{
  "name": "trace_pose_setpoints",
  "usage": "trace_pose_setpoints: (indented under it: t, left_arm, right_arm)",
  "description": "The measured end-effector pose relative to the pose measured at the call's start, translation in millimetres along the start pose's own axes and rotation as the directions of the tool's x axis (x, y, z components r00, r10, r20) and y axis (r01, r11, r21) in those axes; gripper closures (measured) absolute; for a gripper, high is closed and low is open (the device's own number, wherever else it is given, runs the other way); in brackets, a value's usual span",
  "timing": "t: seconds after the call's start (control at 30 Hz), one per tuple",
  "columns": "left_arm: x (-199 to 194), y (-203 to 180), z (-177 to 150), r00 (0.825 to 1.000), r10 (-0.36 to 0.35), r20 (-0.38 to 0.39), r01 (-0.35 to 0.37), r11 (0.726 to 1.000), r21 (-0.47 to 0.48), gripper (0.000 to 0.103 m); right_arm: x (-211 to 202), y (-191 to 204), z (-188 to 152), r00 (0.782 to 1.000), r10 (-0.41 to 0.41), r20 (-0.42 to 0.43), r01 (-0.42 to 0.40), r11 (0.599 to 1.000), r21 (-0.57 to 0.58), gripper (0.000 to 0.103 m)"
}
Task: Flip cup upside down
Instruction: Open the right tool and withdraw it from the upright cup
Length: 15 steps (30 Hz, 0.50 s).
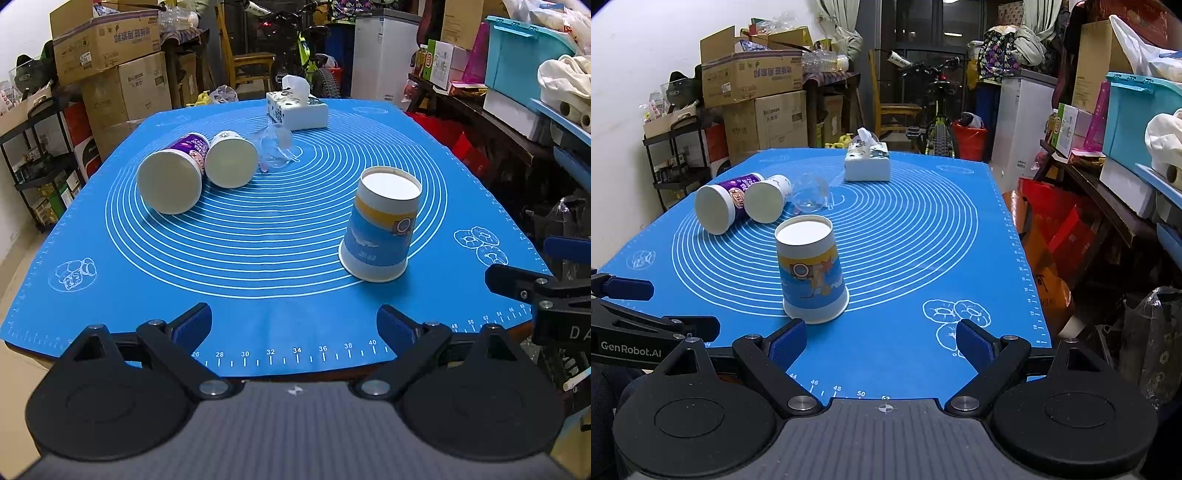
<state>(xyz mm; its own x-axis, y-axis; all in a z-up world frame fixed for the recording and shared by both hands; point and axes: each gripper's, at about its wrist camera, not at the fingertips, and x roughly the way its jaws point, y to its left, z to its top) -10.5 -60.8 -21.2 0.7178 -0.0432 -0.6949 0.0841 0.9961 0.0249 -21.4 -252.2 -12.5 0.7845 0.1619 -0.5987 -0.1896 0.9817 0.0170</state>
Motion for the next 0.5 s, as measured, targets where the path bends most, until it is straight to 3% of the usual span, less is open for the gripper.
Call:
trace_pose_setpoints:
  t: [0.5]
  left_arm:
    - [0.2,-4.0,-2.5,1.000,-0.002,-0.007,0.002,1.000,0.009,0.008]
  right_arm:
    - [1.0,-1.2,-1.6,1.000,-0.001,-0.002,0.001,1.000,0.003,0.014]
